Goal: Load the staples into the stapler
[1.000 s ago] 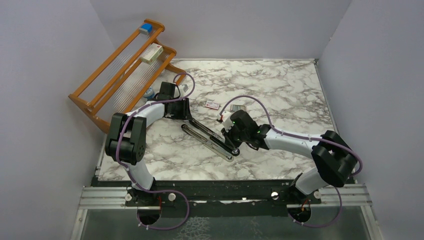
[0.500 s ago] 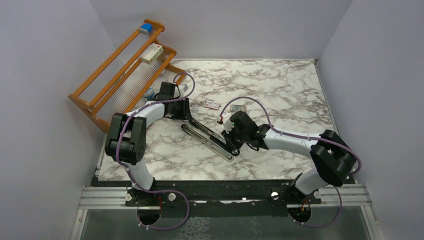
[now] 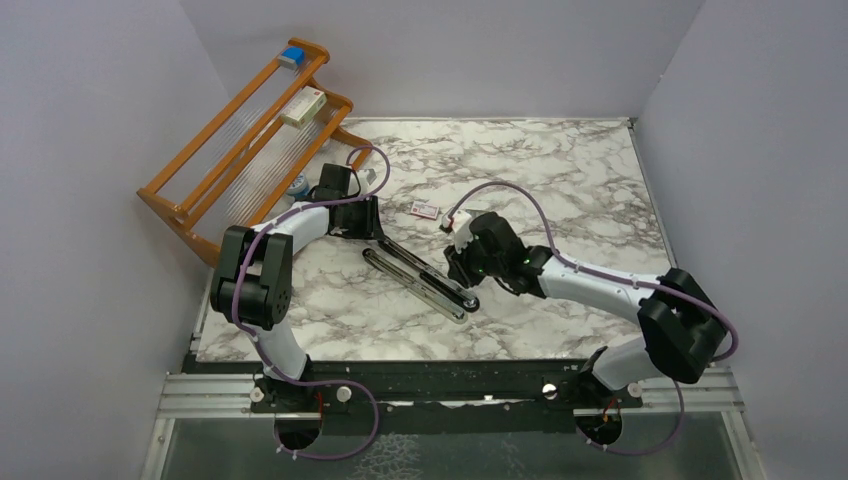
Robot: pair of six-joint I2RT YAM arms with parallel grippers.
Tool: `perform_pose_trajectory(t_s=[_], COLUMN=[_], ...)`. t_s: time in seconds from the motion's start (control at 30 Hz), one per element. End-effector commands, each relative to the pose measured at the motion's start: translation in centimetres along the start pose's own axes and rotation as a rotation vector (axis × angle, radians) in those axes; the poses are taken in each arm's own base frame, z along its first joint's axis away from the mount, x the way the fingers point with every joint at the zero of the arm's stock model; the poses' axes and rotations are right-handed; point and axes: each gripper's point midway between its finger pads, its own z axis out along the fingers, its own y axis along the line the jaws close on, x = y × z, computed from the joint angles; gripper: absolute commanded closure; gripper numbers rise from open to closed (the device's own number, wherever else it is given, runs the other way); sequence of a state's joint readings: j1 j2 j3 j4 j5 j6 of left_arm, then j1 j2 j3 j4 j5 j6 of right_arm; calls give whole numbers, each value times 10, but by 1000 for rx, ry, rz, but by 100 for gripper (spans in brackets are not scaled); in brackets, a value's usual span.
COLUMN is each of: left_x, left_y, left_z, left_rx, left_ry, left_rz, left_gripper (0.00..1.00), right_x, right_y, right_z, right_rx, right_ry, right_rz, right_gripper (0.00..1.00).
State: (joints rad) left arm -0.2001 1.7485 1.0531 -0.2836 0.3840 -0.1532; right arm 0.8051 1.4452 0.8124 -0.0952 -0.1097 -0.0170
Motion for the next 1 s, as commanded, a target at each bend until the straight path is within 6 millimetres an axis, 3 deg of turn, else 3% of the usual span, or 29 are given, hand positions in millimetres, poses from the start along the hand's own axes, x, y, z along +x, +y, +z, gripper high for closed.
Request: perform_pose_trajectory(t_s=[0.0,0.5,0.97], left_x=[6,5,6], left_y=[8,8,8], left_z=[-1,-1,-1], left_rx=[-39,-39,-43], left_ry=[28,29,29], left_rz=[-2,-1,-1], left_gripper=[61,61,61], right_x=[-16,-12,15], right_y=[-11,-4,-6], right_z=[8,28,30], right_rx=[18,-43,-30], right_ry=[-51,-25,53], right_rz=[27,22,29], right_gripper=[67,67,67])
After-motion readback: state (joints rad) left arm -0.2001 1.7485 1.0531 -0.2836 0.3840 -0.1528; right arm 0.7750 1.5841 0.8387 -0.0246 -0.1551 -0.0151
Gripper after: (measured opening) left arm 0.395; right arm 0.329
